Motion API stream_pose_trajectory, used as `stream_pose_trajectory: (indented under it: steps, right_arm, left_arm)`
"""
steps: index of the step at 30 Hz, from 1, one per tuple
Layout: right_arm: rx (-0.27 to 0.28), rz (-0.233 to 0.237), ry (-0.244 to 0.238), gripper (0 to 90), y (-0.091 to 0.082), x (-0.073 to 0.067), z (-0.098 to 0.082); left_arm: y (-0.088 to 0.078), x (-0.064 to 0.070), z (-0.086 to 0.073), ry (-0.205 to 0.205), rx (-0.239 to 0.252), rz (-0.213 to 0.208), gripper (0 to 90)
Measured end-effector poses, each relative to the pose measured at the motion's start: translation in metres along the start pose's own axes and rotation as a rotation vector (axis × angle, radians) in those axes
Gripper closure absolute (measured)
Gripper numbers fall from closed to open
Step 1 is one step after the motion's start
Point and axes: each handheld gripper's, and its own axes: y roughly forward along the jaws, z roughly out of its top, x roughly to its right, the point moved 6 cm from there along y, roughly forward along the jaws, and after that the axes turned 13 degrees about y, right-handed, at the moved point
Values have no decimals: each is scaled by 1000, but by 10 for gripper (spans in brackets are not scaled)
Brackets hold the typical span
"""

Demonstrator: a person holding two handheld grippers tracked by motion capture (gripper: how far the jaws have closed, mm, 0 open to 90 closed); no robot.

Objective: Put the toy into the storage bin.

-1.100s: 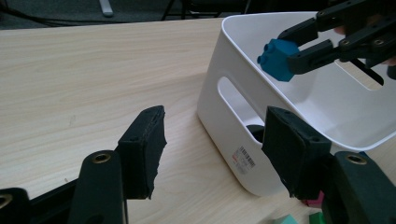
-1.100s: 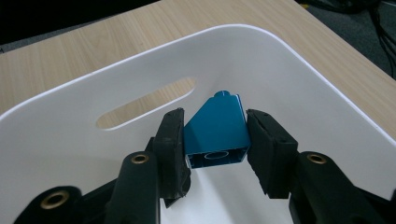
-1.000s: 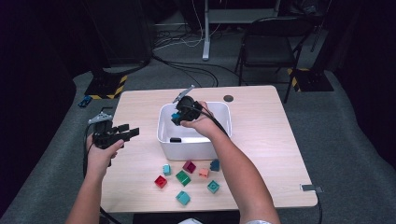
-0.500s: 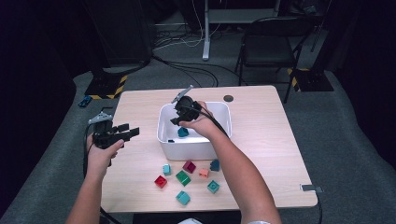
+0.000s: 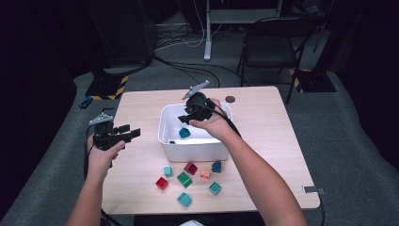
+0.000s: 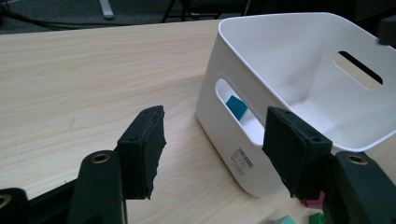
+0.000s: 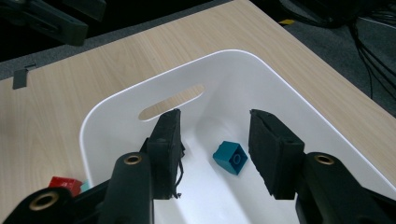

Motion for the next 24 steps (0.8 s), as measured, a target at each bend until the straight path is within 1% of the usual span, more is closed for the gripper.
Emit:
stream_pose_trajectory:
  steps: [1, 2, 6, 12, 15, 18, 19, 24]
  right_arm:
    - [4, 1, 4, 538, -6, -2, -1]
    - [17, 7, -4, 538, -11, -3, -1]
    - [26, 9, -8, 539, -30, -7, -6]
    - [40, 14, -27, 536, -53, -16, -21]
    - [47, 13, -33, 535, -61, -18, -29]
    - [50, 12, -28, 533, -67, -20, -36]
    - [53, 13, -31, 532, -68, -21, -38]
    - [68, 22, -34, 530, -74, -25, -47]
  left_arm:
    - [0, 0, 0, 0, -1, 0, 385]
    - [1, 0, 0, -2, 2, 3, 385]
    - [1, 0, -1, 3, -4, 2, 385]
    - [2, 1, -1, 4, -6, 6, 385]
    - [2, 1, -1, 4, -5, 6, 384]
    - [3, 3, -1, 6, -8, 6, 384]
    - [3, 3, -1, 9, -13, 4, 385]
    - [3, 3, -1, 9, -2, 10, 384]
